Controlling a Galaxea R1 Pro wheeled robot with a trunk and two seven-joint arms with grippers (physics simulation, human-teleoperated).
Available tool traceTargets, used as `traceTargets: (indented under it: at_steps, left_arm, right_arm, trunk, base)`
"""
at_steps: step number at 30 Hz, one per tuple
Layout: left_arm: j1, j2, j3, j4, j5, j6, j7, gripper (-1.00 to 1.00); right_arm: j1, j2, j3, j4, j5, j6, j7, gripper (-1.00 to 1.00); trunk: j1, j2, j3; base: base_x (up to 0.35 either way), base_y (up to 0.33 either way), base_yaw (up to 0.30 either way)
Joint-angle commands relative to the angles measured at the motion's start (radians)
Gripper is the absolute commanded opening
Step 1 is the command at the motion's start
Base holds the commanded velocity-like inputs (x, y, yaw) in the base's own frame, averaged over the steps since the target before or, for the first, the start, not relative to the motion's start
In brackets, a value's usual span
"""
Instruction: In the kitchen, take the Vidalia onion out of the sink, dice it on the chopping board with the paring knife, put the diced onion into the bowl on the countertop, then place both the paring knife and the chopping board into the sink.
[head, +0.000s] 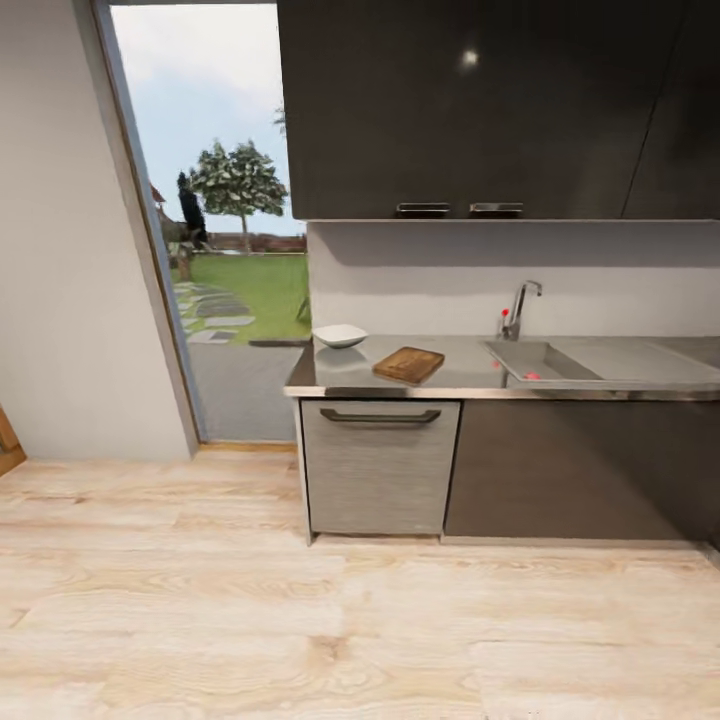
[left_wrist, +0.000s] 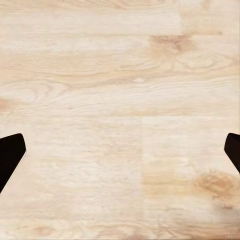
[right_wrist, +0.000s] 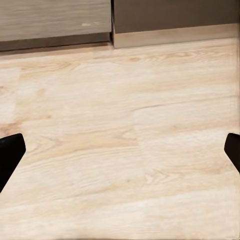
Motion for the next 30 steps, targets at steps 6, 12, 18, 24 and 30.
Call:
traceTargets:
  at_steps: [6,12,18,24,30]
  left_arm:
    - [0.000,0.000,0.000,0.000,0.000,-0.002,0.000,1.00]
    - [0.000,0.000,0.000,0.000,0.000,-0.002,0.000,1.00]
    - [0.000,0.000,0.000,0.000,0.000,-0.002,0.000,1.00]
    - [0.000,0.000,-0.001,0.000,0.000,-0.002,-0.001,1.00]
    - [0.000,0.000,-0.002,0.000,0.000,-0.002,-0.001,1.00]
  right_arm:
    - [-0.001,0.001,-0.003,0.000,0.000,-0.003,0.001,1.00]
    - [-0.001,0.001,-0.003,0.000,0.000,-0.003,0.001,1.00]
    - [-0.001,0.001,-0.003,0.000,0.000,-0.003,0.001,1.00]
    - [-0.001,0.001,-0.003,0.000,0.000,-0.003,0.001,1.00]
    - [-0.001,0.001,-0.003,0.000,0.000,-0.003,0.001,1.00]
  trunk:
    - [0.000,-0.001,-0.001]
    - [0.000,-0.001,-0.001]
    - [0.000,-0.001,-0.001]
    - [0.000,-0.001,-0.001]
    - [0.000,-0.001,-0.001]
  base:
    - [0.000,0.313,-0.280]
    - [0.000,0.314,-0.280]
    - [0.000,0.314,-0.280]
    - [0.000,0.314,-0.280]
    - [0.000,0.314,-0.280]
